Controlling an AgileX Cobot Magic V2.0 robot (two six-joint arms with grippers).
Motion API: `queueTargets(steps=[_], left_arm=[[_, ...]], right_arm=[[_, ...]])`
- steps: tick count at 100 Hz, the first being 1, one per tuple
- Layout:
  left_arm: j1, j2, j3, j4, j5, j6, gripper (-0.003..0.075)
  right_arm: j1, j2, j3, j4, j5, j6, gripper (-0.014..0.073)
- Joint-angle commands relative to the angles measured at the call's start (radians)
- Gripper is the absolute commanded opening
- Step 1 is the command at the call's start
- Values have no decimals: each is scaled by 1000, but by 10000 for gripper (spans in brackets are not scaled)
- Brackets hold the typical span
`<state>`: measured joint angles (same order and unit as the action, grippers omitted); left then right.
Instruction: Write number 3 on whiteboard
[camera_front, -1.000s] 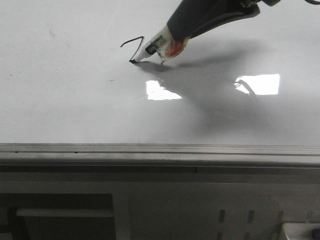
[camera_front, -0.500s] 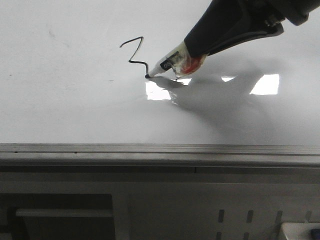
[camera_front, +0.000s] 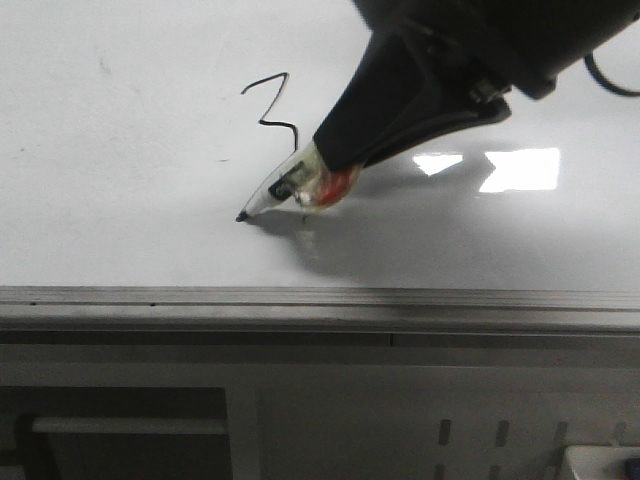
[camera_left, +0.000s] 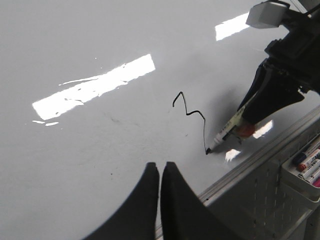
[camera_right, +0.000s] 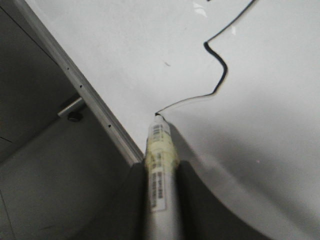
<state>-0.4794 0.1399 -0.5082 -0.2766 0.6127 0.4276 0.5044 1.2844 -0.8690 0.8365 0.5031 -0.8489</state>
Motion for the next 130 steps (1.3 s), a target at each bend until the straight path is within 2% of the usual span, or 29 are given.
queueTargets(steps=[1, 6, 10, 17, 22, 27, 32, 38, 51, 64, 76, 96, 130], left_arm=[[3, 14, -25, -30, -83, -11, -18], [3, 21, -27, -44, -73, -1, 4], [3, 38, -38, -56, -55, 12, 60], [3, 90, -67, -90, -12, 51, 225], [3, 135, -93, -112, 22, 84, 377], [3, 185, -129, -133, 58, 121, 474], [3, 240, -168, -170, 113, 190, 521], [3, 309, -215, -235, 185, 294, 514], [3, 424, -306, -366, 326, 497, 444], [3, 507, -360, -470, 353, 539, 406], [3, 547, -391, -532, 389, 587, 402], [3, 583, -403, -581, 482, 626, 396], [3, 583, -403, -593, 482, 633, 396]], right_arm=[[8, -97, -96, -14, 26, 1, -43], [21, -137, -142, -19, 69, 1, -43], [32, -164, -178, -31, 98, -1, -43], [56, -194, -248, -83, 159, -1, -43], [80, -196, -300, -122, 212, -1, -43], [106, -194, -340, -170, 259, -1, -43], [141, -183, -368, -222, 301, -1, -43], [190, -179, -384, -287, 335, -4, -43], [348, -167, -386, -419, 355, -27, -43], [508, -166, -386, -546, 297, -27, -43], [593, -166, -386, -560, 226, -27, -44], [613, -166, -386, -562, 194, -27, -44], [614, -148, -386, -586, 179, -24, -44]])
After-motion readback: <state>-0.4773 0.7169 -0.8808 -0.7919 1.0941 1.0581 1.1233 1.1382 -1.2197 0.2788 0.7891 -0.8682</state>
